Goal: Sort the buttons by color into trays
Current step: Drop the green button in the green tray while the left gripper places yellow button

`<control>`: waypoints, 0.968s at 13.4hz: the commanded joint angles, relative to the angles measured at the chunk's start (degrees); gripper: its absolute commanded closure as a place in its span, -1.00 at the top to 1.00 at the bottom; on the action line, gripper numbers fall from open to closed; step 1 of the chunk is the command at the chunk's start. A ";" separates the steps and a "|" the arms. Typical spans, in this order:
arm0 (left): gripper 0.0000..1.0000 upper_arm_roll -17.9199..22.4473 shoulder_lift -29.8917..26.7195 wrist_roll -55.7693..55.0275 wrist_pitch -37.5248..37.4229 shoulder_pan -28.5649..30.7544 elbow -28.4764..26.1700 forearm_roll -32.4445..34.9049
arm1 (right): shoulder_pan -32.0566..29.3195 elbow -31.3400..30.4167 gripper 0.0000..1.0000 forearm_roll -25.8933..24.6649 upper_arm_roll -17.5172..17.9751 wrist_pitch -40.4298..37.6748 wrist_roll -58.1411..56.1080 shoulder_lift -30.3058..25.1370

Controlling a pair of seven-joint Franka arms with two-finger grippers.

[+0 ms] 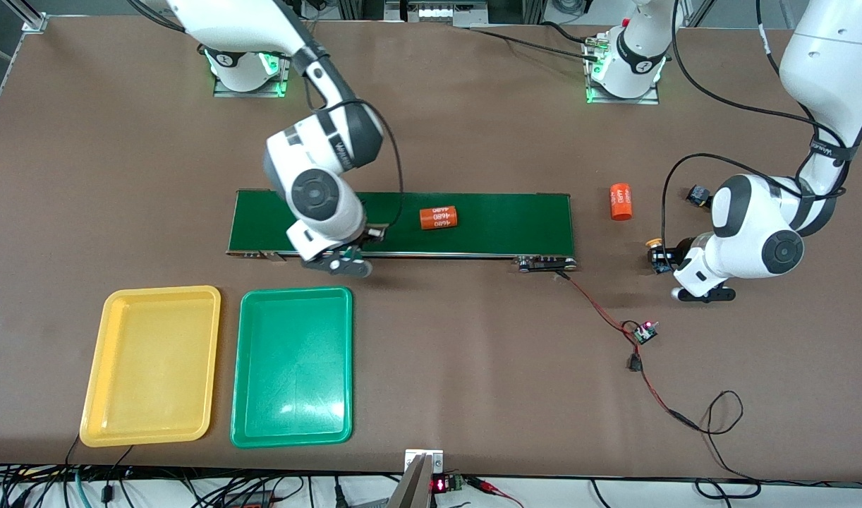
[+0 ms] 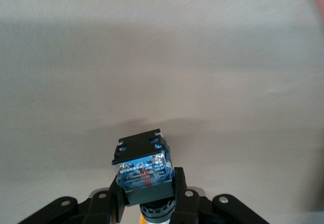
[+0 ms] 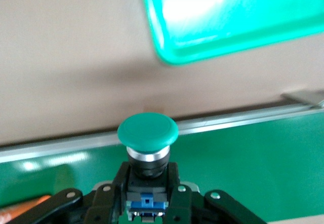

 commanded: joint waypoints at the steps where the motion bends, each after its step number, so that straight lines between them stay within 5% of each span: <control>1: -0.66 0.60 -3.28 -1.58 -4.82 -6.49 2.39 -1.74 | -6.19 3.30 -1.00 0.49 0.44 1.22 -4.58 1.49; 4: -0.63 -1.59 -4.69 -4.30 -7.29 -14.40 3.45 -3.57 | -9.72 7.53 -1.00 0.58 0.53 2.02 -9.51 5.18; 8: -0.61 -11.95 -4.08 -16.32 -6.95 -16.52 3.28 -5.60 | -12.71 13.57 -1.00 0.67 0.61 2.11 -14.79 12.02; 11: -0.56 -13.29 -2.50 -20.84 -3.79 -18.46 1.79 -5.52 | -14.11 17.89 -1.00 0.58 0.44 2.11 -20.40 16.17; 13: -0.31 -13.29 -1.28 -20.84 -1.07 -18.46 0.82 -5.52 | -16.40 21.05 -1.00 0.67 0.79 2.11 -25.05 19.41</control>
